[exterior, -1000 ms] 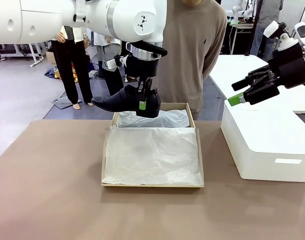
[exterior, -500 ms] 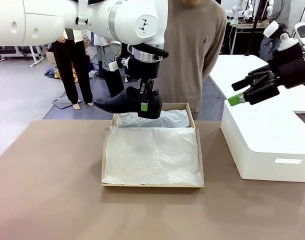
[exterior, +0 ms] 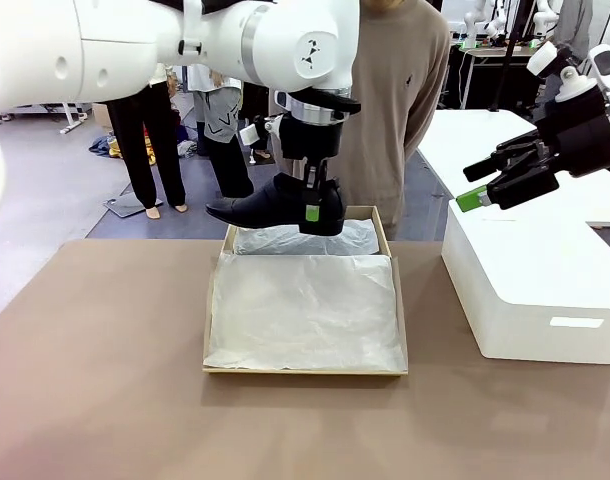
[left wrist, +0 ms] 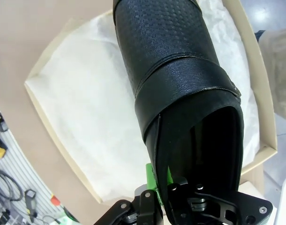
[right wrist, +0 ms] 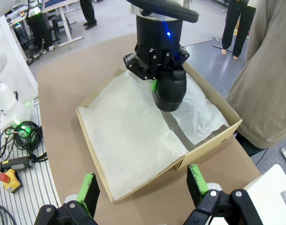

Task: Pack the shoes into the box.
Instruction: Place the other shoe of the Shoes into the Shoes Box.

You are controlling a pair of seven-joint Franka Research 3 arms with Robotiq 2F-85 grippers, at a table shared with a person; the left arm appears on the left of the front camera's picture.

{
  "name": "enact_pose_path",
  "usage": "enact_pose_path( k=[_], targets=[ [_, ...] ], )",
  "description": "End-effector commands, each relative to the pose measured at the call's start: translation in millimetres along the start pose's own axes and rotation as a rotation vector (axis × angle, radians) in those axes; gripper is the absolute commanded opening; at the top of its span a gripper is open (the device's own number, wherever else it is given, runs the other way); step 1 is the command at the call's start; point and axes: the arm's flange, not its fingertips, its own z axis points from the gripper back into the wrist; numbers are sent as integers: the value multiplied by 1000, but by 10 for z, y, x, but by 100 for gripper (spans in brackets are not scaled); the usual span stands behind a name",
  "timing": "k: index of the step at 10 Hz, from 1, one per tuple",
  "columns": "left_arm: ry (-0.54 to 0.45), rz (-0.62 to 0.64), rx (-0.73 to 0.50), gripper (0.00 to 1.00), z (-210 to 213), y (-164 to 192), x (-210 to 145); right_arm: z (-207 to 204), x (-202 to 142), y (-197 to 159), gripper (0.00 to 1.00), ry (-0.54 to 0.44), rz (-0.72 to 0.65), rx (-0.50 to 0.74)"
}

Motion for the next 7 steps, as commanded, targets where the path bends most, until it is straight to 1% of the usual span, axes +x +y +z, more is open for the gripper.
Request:
enact_pose_path(
  k=[1,2,3,5,7],
  targets=[
    [-43,77,-13,0,58,-184,-227,-43,-7,-22,100,-38,21,8],
    [-37,87,-13,0,39,-233,-319,-43,-7,-22,100,-38,21,8],
    [-59,94,-21,0,11,-270,-404,-43,-7,-22,100,-38,21,8],
    [-71,125,-34,0,-30,-314,-552,-43,-7,-22,100,-38,21,8],
    [-58,162,-31,0,-69,-330,-637,-43,-7,-22,100,-38,21,8]
  ],
)
